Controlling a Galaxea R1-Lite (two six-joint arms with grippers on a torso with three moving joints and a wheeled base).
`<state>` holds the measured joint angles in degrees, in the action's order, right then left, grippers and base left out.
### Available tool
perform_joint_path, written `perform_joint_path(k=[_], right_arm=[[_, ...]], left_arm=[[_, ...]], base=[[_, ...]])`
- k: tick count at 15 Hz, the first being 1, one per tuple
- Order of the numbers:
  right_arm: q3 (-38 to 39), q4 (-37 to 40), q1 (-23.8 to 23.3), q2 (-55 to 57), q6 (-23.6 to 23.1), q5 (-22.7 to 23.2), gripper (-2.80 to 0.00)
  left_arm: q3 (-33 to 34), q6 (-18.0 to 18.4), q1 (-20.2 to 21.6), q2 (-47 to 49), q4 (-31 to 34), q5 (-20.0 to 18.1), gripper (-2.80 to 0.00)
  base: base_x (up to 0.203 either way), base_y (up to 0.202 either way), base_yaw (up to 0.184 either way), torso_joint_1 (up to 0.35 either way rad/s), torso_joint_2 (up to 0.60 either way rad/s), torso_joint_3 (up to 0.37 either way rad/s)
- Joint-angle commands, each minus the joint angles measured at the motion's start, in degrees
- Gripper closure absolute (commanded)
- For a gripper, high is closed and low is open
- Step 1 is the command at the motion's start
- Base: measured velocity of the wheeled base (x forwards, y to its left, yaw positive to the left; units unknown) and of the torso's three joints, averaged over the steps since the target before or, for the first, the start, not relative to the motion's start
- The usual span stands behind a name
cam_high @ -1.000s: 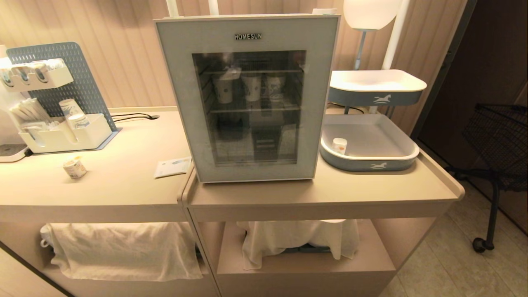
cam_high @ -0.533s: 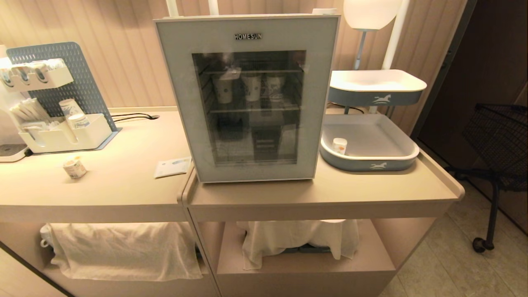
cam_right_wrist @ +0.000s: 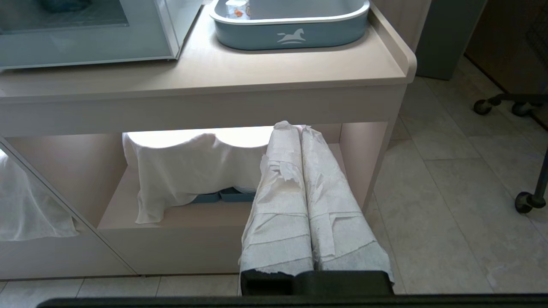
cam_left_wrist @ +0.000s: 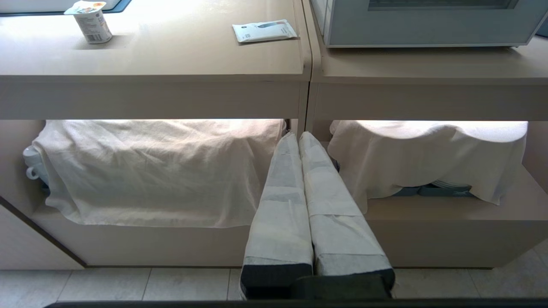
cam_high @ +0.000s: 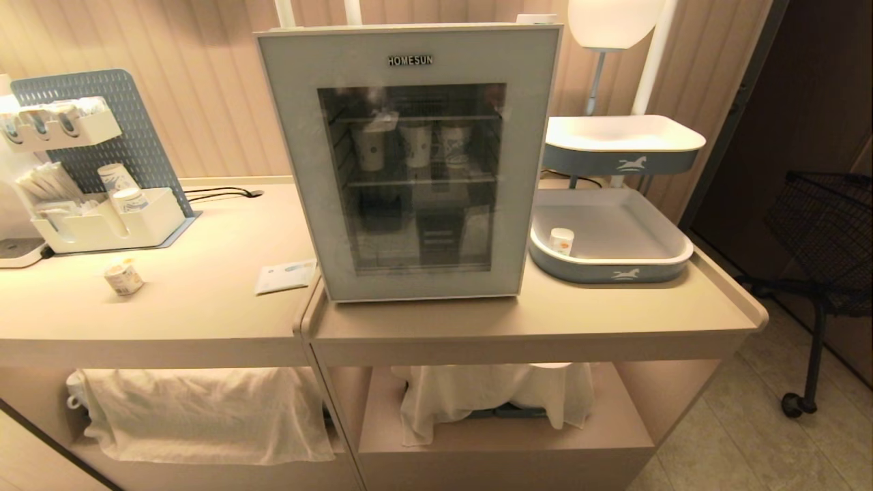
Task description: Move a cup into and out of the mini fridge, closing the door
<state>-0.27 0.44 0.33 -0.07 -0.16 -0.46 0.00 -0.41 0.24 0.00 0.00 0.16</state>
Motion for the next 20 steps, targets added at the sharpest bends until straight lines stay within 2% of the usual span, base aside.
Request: perform_joint_path(k=[1,20], right_arm=[[0.0,0.0,0.0,0.1,0.0,0.0,0.00],[0.0,0.0,0.0,0.1,0.0,0.0,0.00]], left_arm=[[0.1,0.0,0.0,0.0,0.0,0.0,0.00],[0.1,0.0,0.0,0.0,0.0,0.0,0.00]], base=[[0.000,0.000,0.000,0.000,0.00,0.000],[0.000,0.000,0.000,0.000,0.00,0.000]])
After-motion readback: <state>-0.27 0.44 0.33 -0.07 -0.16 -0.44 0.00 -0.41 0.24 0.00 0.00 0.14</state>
